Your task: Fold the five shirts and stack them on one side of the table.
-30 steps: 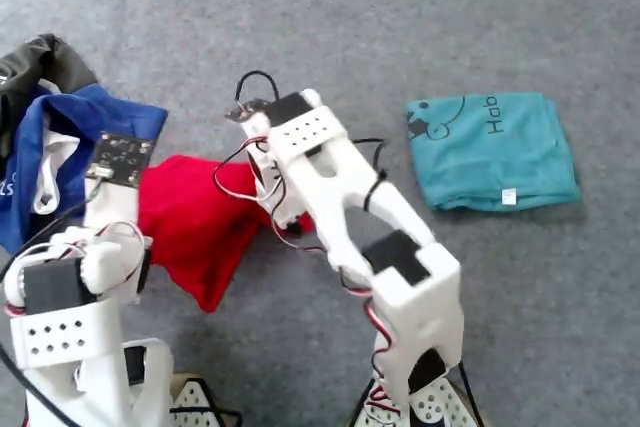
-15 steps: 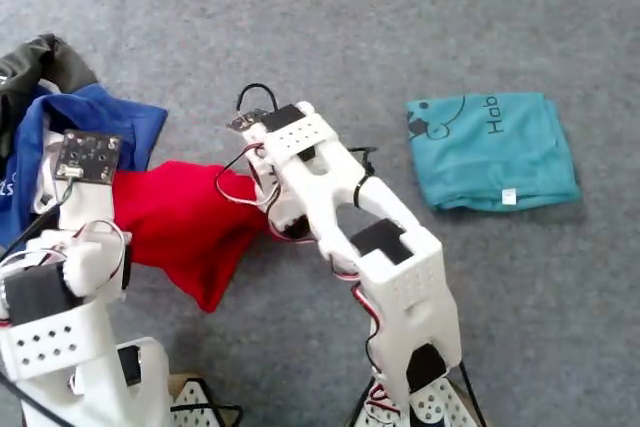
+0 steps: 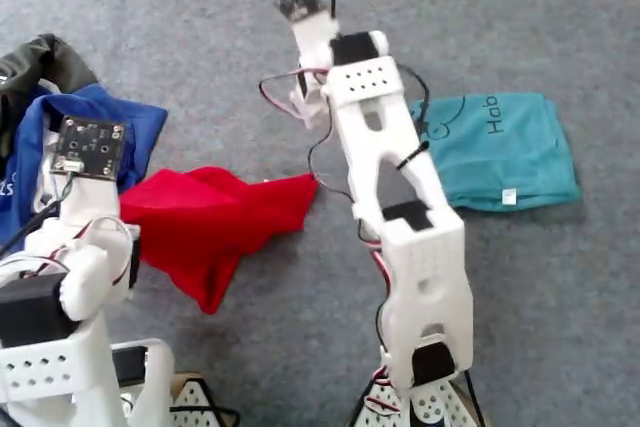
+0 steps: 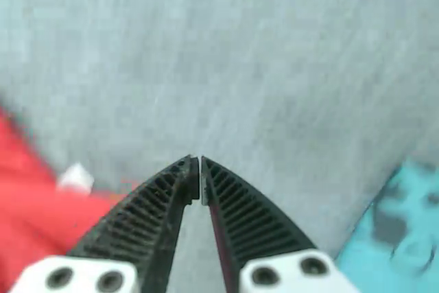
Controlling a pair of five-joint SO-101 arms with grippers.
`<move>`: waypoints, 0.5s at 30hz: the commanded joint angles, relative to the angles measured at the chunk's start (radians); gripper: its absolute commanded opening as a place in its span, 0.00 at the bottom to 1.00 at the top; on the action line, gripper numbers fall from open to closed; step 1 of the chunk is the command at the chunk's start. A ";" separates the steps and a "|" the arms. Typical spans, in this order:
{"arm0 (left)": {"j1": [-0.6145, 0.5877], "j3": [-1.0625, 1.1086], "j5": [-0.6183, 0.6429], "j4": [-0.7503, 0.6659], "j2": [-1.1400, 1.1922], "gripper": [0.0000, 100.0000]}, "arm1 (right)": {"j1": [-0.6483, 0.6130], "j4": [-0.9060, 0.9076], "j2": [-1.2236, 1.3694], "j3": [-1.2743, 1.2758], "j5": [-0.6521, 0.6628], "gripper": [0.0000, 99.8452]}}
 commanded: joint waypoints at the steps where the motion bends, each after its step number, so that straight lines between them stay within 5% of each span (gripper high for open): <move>1: 0.062 -0.051 0.020 -0.003 0.020 0.03 | 0.021 -0.052 0.128 -0.228 0.008 0.02; 6: 0.058 -0.044 0.020 -0.032 0.157 0.03 | 0.017 0.293 0.222 -0.466 0.008 0.03; 11: 0.042 -0.045 -0.041 -0.017 0.288 0.06 | 0.032 0.311 0.174 -0.369 -0.029 0.17; 15: 0.048 -0.047 -0.095 0.012 0.350 0.16 | 0.017 0.310 0.061 -0.160 -0.028 0.19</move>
